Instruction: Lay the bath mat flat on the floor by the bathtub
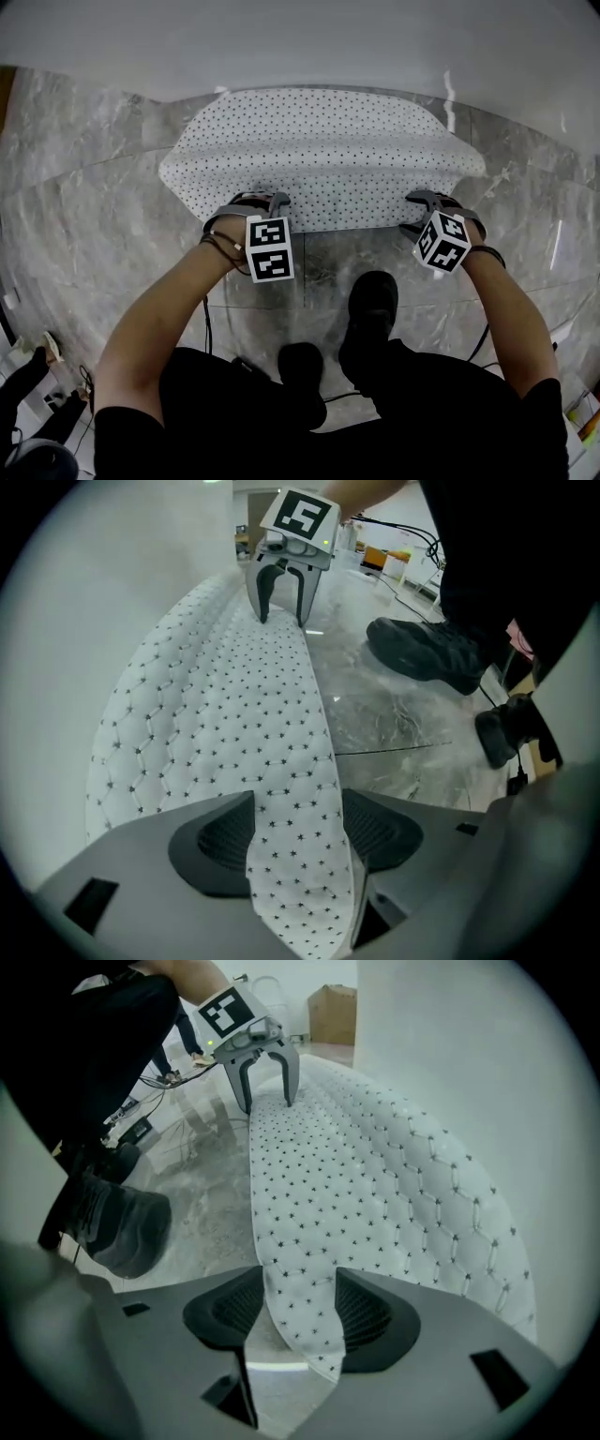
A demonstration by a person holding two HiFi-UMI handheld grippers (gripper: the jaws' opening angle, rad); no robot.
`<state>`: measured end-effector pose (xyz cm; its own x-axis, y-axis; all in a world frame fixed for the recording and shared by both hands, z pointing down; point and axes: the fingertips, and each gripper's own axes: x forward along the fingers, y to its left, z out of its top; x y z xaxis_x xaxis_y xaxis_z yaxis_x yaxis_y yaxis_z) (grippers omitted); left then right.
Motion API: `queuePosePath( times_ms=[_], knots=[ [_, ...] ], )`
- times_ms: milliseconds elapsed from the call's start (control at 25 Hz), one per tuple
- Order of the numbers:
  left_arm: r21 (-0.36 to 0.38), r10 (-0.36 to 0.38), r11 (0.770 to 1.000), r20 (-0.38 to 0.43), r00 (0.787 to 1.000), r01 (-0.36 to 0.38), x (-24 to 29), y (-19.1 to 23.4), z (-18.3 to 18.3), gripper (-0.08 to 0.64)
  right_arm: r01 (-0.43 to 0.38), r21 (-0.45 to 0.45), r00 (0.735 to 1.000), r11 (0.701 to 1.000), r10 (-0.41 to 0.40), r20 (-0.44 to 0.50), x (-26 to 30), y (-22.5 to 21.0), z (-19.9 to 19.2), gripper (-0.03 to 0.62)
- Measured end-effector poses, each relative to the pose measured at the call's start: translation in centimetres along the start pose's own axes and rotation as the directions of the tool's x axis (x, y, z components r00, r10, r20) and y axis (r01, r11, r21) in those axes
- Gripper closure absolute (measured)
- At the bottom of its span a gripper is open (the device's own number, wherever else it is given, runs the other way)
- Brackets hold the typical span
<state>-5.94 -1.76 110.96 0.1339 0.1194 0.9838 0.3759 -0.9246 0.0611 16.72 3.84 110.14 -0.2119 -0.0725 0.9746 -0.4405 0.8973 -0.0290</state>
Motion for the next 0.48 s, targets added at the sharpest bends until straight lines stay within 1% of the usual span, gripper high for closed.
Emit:
queuePosePath(
  times_ms=[40, 80, 120, 160, 200, 280, 360, 400, 480],
  knots=[
    [-0.002, -0.002, 1.0, 0.002, 1.0, 0.002, 0.0, 0.0, 0.0, 0.262, 0.019, -0.022, 1.0, 1.0, -0.019, -0.01, 0.0, -0.2, 0.1, 0.366],
    [-0.002, -0.003, 1.0, 0.003, 1.0, 0.003, 0.0, 0.1, 0.0, 0.262, 0.044, -0.049, 0.999, 0.998, -0.045, -0.019, 0.0, -0.3, 0.2, 0.471],
    [0.001, -0.001, 1.0, 0.003, 1.0, 0.001, -0.1, 0.2, 0.0, 0.269, 0.065, -0.077, 0.997, 0.995, -0.067, -0.028, 0.0, -0.4, 0.2, 0.514],
    [0.008, 0.002, 1.0, 0.002, 1.0, -0.002, -0.1, 0.3, 0.0, 0.307, 0.072, -0.103, 0.996, 0.992, -0.076, -0.039, 0.1, -0.2, 0.3, 0.542],
    [0.018, 0.005, 1.0, -0.003, 1.0, -0.005, -0.1, 0.3, 0.1, 0.373, 0.062, -0.122, 0.996, 0.991, -0.068, -0.05, 0.2, 0.1, 0.2, 0.549],
    [0.052, 0.012, 0.999, -0.02, 1.0, -0.011, -0.2, 0.1, 0.1, 0.392, 0.003, -0.14, 0.998, 0.99, -0.012, -0.064, 0.0, 1.3, 0.2, 0.553],
    [0.076, -0.001, 0.997, -0.032, 0.999, 0.003, -0.3, -0.3, 0.2, 0.436, -0.079, -0.119, 0.995, 0.99, 0.071, -0.065, -0.4, 2.8, 0.1, 0.554],
    [0.073, -0.025, 0.997, -0.03, 0.999, 0.027, -0.4, -0.8, 0.2, 0.442, -0.122, -0.099, 0.991, 0.988, 0.117, -0.063, -0.6, 3.6, 0.1, 0.554],
    [0.042, -0.101, 0.994, -0.012, 0.995, 0.101, -0.8, -1.8, 0.2, 0.446, -0.204, -0.072, 0.978, 0.976, 0.2, -0.063, -0.8, 5.2, 0.0, 0.554]
  ],
)
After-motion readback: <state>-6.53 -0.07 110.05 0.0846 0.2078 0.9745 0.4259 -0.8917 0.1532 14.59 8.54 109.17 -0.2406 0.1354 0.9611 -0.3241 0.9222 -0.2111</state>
